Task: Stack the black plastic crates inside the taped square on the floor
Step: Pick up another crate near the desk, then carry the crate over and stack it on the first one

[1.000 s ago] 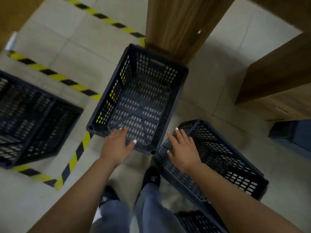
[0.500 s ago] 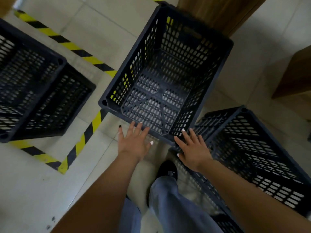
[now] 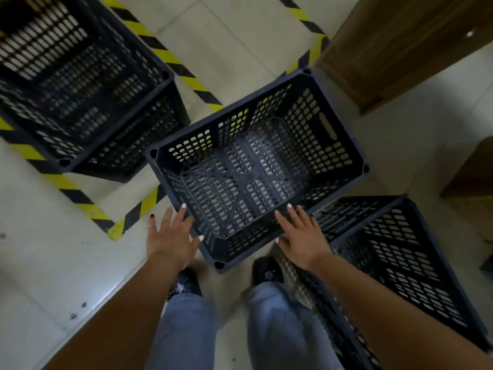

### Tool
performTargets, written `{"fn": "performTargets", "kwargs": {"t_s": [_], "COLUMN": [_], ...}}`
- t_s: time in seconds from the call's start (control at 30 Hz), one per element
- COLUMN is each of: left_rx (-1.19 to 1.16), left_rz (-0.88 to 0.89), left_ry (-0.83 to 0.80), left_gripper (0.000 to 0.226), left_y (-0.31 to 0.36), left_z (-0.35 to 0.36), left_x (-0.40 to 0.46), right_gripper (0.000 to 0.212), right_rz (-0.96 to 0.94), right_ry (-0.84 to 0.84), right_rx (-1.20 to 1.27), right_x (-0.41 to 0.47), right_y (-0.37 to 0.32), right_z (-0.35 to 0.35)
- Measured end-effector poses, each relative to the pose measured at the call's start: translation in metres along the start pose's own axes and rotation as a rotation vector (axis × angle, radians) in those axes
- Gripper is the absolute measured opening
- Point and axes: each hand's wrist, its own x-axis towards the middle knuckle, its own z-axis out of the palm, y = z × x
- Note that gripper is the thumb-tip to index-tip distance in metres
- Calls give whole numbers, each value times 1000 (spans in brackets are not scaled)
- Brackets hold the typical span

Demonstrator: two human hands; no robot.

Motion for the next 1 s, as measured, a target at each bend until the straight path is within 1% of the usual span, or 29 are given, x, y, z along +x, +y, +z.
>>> {"fn": "performTargets", "kwargs": {"t_s": [0.1, 0.2, 0.27, 0.33, 0.4, 0.53, 0.63, 0.73, 0.87, 0.93, 1.0], "left_rx": [8, -93, -230, -439, -634, -817, -856, -849, -868, -869, -897], "left_rz": [-64, -173, -228, -264, -283, -379, -477, -573, -701, -721, -699], "left_ry": [7, 12, 25, 55, 85, 182, 256, 333, 318, 319, 304], "left_gripper": [65, 63, 65, 68, 77, 90, 97, 99, 100, 97, 91], "left_y": [-11, -19, -20, -17, -11, 5, 16, 23, 31, 31, 25], "left_z": [12, 24, 31, 35, 35, 29, 24, 17, 7, 2, -3], "left_x": [-8, -13, -10, -3, 4, 21, 36, 52, 66, 67, 64], "right_gripper": [65, 67, 69, 69, 71, 78, 85, 89, 93, 91, 86], "right_rz": [25, 87, 132, 165, 196, 258, 329, 344, 369, 419, 458], "right_ry": [63, 134, 172, 201, 218, 212, 180, 197, 275, 276, 262], "right_rx": [-16, -9, -5, -21, -17, 10, 39, 76, 146, 217, 289], "right_x": [8, 19, 28, 37, 46, 64, 78, 90, 101, 107, 111], "right_y": [0, 3, 8, 19, 34, 68, 88, 97, 102, 103, 107], "right_z": [-10, -19, -26, -33, -40, -46, -50, -54, -58, -66, -74]}}
